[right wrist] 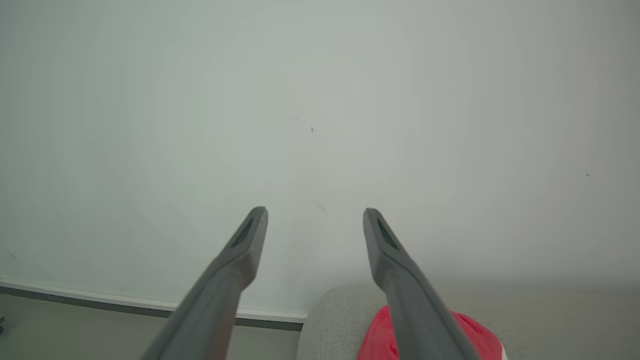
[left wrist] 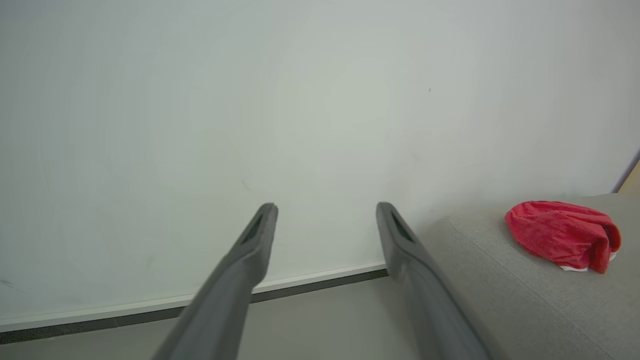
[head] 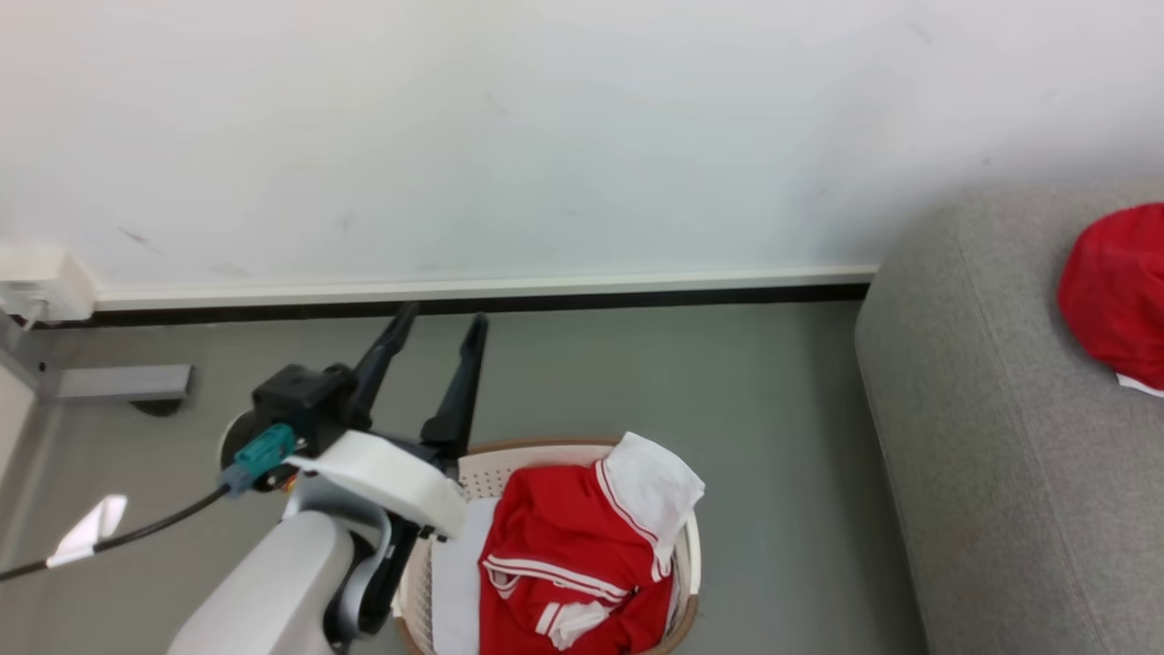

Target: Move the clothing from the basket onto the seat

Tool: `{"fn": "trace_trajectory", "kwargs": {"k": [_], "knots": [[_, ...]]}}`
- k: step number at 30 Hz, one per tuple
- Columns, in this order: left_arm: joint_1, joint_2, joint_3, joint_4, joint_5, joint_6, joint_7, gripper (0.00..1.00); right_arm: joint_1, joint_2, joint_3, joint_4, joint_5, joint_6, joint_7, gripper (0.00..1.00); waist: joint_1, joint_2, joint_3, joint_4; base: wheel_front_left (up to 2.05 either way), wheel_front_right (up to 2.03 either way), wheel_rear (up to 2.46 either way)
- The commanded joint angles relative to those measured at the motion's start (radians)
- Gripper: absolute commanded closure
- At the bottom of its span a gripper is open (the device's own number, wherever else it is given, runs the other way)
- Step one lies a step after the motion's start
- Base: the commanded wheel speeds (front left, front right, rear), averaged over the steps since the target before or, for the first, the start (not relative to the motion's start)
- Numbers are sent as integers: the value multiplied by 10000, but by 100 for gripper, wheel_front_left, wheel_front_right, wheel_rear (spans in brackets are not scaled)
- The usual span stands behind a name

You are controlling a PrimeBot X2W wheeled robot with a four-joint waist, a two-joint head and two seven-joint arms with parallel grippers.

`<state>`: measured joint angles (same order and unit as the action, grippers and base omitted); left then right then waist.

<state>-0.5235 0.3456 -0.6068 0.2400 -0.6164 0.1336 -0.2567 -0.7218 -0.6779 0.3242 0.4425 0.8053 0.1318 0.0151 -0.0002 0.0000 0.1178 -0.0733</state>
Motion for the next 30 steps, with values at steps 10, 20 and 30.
{"fn": "trace_trajectory", "kwargs": {"k": [10, 20, 30], "knots": [[1350, 244, 971, -28, 271, 393, -80, 0, 2349, 1386, -682, -1037, -503, -22, -1012, 0, 2, 0, -960, 704, 0, 0, 0], [2501, 79, 2257, -122, 654, 604, -79, 0, 4015, 2821, -1246, -1298, -1554, -22, -2187, 0, 2, 0, -1292, 862, 0, 0, 0], [3738, -389, 3695, -192, 1583, 244, -78, 0, 5397, 4082, -1770, -1255, -2576, -22, -2804, 0, 2, 0, -1373, 776, 0, 0, 0]]}}
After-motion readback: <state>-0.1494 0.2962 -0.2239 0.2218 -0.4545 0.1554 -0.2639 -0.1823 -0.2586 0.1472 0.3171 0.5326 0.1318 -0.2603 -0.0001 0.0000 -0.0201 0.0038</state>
